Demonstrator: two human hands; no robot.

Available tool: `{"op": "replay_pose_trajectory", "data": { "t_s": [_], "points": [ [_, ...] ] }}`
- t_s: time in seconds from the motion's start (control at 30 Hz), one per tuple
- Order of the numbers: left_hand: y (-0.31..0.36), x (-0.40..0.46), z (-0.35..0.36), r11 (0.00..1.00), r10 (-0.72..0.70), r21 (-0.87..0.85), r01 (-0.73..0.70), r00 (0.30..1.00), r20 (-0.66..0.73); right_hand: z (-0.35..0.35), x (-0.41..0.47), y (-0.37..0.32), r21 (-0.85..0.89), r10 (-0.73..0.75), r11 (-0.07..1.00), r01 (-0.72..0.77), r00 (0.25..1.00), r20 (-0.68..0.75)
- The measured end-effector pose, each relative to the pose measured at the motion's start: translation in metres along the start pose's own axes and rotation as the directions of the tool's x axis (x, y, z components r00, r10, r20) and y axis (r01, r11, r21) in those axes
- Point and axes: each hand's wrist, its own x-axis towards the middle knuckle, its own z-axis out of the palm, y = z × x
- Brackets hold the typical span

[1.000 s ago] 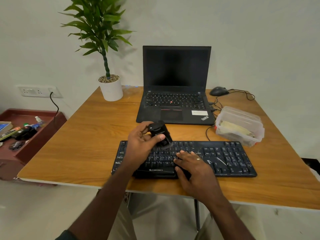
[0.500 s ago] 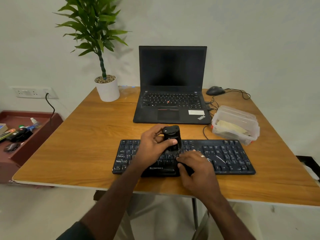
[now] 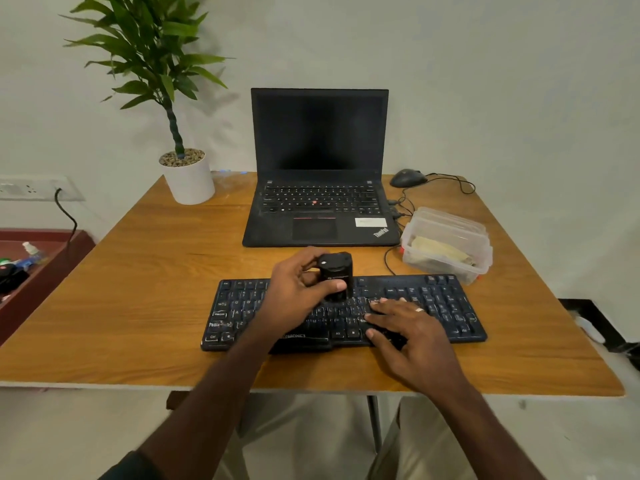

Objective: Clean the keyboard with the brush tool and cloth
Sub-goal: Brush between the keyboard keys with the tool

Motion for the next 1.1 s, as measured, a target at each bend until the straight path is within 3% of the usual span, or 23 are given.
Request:
{"op": "replay_pose_trajectory", "data": {
  "t_s": [0.1,0.33,0.5,0.67,0.8,0.97,1.1],
  "points": [
    [0.000,0.007,0.022,1.000,0.001,-0.021,-0.001,1.000,0.013,0.000,-0.001,0.000,-0.005,0.000,1.000,0.000,1.000,0.004],
    [0.014,-0.002,-0.013,1.000,-0.029,0.001,0.030,0.983,-0.183,-0.002,-0.001,-0.008,0.048,-0.033,0.998,0.030,0.998,0.059],
    [0.017,-0.024,-0.039,0.995,-0.087,0.040,0.093,0.989,-0.123,0.011,0.000,-0.025,0.118,-0.063,0.992,0.054,0.995,0.074],
    [0.005,-0.020,-0.011,0.996,-0.038,0.073,0.041,0.998,-0.045,0.016,0.002,-0.035,0.094,-0.087,0.993,0.079,0.992,0.092],
    [0.001,-0.008,0.013,1.000,0.002,-0.016,-0.003,0.997,-0.079,0.014,0.000,-0.036,0.092,-0.072,0.994,0.063,0.992,0.101],
    [0.012,-0.007,-0.004,1.000,0.028,0.003,-0.028,0.977,-0.210,0.014,-0.002,-0.035,0.084,-0.071,0.994,0.065,0.995,0.074],
    [0.015,-0.016,-0.031,0.996,-0.012,0.084,0.024,0.989,-0.147,0.014,-0.003,-0.034,0.109,-0.076,0.991,0.071,0.996,0.048]
  ]
}}
